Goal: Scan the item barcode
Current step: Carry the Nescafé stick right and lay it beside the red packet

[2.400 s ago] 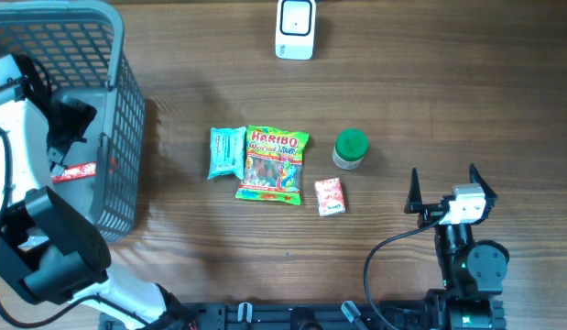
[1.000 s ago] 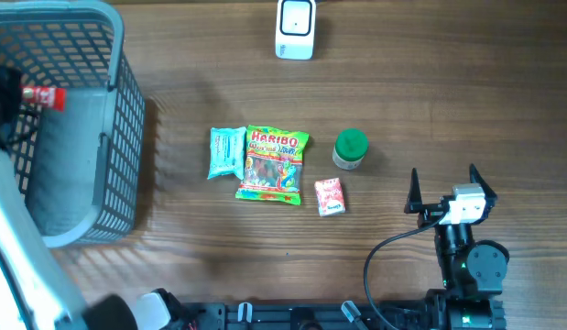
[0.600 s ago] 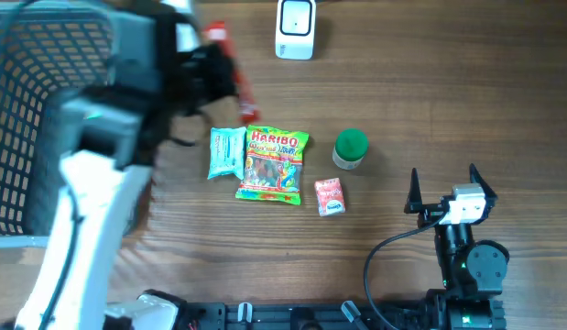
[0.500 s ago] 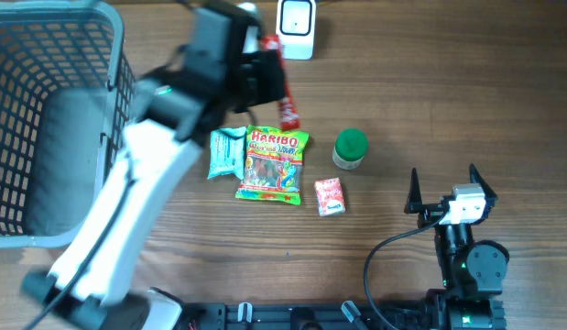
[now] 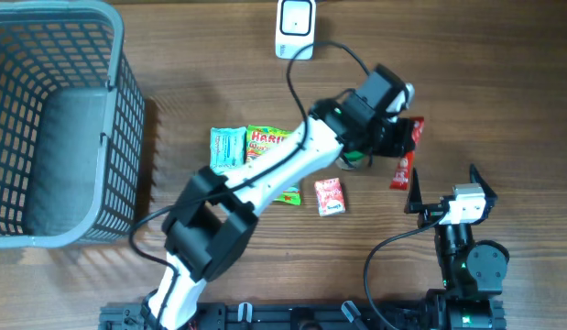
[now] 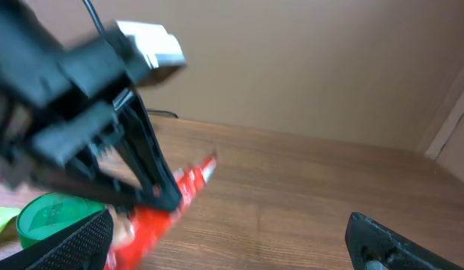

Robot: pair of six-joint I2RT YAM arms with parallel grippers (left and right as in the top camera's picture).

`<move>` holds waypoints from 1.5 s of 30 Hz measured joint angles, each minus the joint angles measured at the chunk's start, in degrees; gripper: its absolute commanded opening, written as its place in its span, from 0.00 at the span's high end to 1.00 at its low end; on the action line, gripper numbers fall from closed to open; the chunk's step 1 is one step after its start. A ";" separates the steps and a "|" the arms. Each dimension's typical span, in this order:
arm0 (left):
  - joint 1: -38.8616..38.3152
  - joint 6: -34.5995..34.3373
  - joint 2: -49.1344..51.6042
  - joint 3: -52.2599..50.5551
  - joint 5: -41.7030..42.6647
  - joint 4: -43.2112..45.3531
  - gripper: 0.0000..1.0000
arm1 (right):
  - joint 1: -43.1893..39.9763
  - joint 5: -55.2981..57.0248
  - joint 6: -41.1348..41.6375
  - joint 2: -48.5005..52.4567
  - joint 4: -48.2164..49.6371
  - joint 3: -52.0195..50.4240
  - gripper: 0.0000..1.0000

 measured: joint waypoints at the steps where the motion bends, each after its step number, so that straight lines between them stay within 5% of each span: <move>1: -0.42 0.00 0.92 0.00 0.00 0.00 0.96 | 0.00 0.00 0.00 0.00 0.00 0.00 0.00; 12: -5.35 0.02 10.08 0.07 -9.42 0.17 0.94 | 0.00 0.00 0.00 0.00 0.00 0.00 0.00; 14: -6.12 -0.02 10.62 0.07 -12.00 0.13 0.81 | 0.00 0.00 0.00 0.00 0.00 0.00 0.00; 17: -7.28 0.07 10.95 0.07 -14.73 0.04 0.39 | 0.00 0.00 0.00 0.00 0.00 0.00 0.00; 20: -7.87 0.28 10.91 0.15 -15.74 1.01 0.16 | 0.00 0.00 0.00 0.00 0.00 0.00 0.00; 24: -7.19 0.09 10.91 1.49 -16.59 0.35 0.04 | 0.00 0.00 0.00 0.00 0.00 0.00 0.00; 27: -5.46 0.20 10.91 1.92 -17.05 0.15 0.13 | 0.00 0.00 0.00 0.00 0.00 0.00 0.00; 29: -4.22 -0.39 10.82 2.01 -17.25 0.28 0.76 | 0.00 0.00 0.00 0.00 0.00 0.00 0.00; 30: -3.74 -0.90 10.73 2.03 -17.29 0.55 0.96 | 0.00 0.00 0.00 0.00 0.00 0.00 0.00; 36: -2.82 -0.81 10.36 2.27 -18.36 -1.05 0.96 | 0.00 0.00 0.00 0.00 0.00 0.00 0.00; 45: -2.84 13.22 10.34 2.34 -21.49 -3.37 0.96 | 0.00 0.00 0.00 0.00 0.00 0.00 0.00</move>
